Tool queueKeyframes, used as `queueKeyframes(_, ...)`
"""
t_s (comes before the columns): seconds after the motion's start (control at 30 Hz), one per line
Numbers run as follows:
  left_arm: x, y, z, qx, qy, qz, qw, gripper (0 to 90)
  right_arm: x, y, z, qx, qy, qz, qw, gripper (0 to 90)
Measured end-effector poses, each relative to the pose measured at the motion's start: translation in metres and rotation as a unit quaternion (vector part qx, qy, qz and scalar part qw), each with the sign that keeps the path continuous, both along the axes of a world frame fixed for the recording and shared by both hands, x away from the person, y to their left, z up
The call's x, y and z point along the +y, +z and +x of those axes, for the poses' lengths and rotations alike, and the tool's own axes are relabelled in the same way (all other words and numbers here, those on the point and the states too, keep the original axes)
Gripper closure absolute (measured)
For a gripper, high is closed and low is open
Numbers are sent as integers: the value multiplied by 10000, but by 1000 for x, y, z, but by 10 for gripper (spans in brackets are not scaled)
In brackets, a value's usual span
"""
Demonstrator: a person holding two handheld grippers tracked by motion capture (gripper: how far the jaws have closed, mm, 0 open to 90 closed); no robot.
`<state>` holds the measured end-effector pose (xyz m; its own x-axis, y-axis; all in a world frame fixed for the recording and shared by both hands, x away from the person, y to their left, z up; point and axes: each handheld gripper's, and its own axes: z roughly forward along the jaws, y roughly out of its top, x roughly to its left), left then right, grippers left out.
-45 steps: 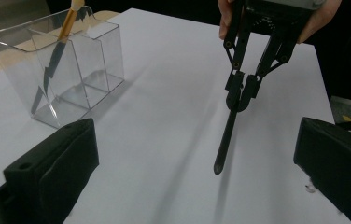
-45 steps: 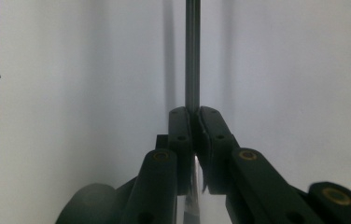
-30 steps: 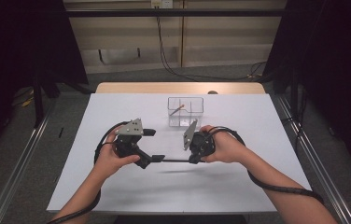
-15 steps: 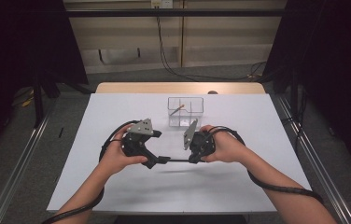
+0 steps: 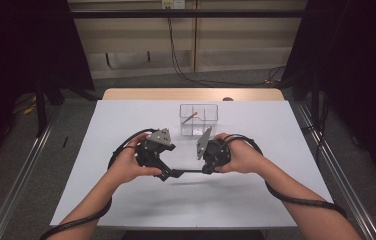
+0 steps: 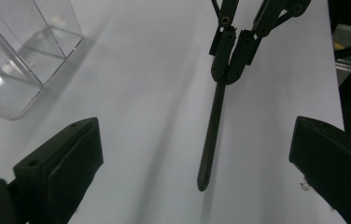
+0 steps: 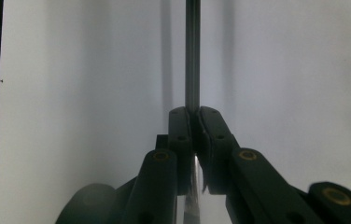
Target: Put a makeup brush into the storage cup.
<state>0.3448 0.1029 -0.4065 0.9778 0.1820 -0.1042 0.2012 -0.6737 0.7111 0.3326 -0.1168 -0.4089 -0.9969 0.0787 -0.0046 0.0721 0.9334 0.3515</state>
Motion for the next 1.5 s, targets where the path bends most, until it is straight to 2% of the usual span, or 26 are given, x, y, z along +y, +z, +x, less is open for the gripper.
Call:
queueKeyframes(0.07,-2,1,0,-69,-51,85,9999,54,0,0,0,-3,-7,18,10000,849)
queueKeyframes(0.17,-4,2,0,6,-47,77,10000,61,0,1,0,-4,-22,16,10000,849)
queueKeyframes(0.47,-10,3,0,-20,-112,185,9998,109,1,4,0,-27,15,33,10000,849)
queueKeyframes(0.63,-12,3,1,-51,-183,291,9994,169,2,6,0,-27,19,38,10000,849)
queueKeyframes(0.8,-14,2,2,-4,-146,419,9990,234,1,7,0,-38,6,17,10000,849)
queueKeyframes(0.83,-14,2,2,10,-136,402,9991,272,1,7,0,-32,6,15,10000,849)
queueKeyframes(0.97,-13,2,5,58,-103,278,9995,308,2,8,0,-52,32,22,10000,849)
queueKeyframes(1.13,-12,2,5,96,-94,324,9994,353,1,9,0,-61,44,15,10000,849)
queueKeyframes(1.33,-14,1,4,26,-153,361,9992,395,2,8,1,-57,55,21,10000,849)
queueKeyframes(1.5,-18,0,3,-3,-245,518,9984,462,2,8,1,-50,73,16,10000,849)
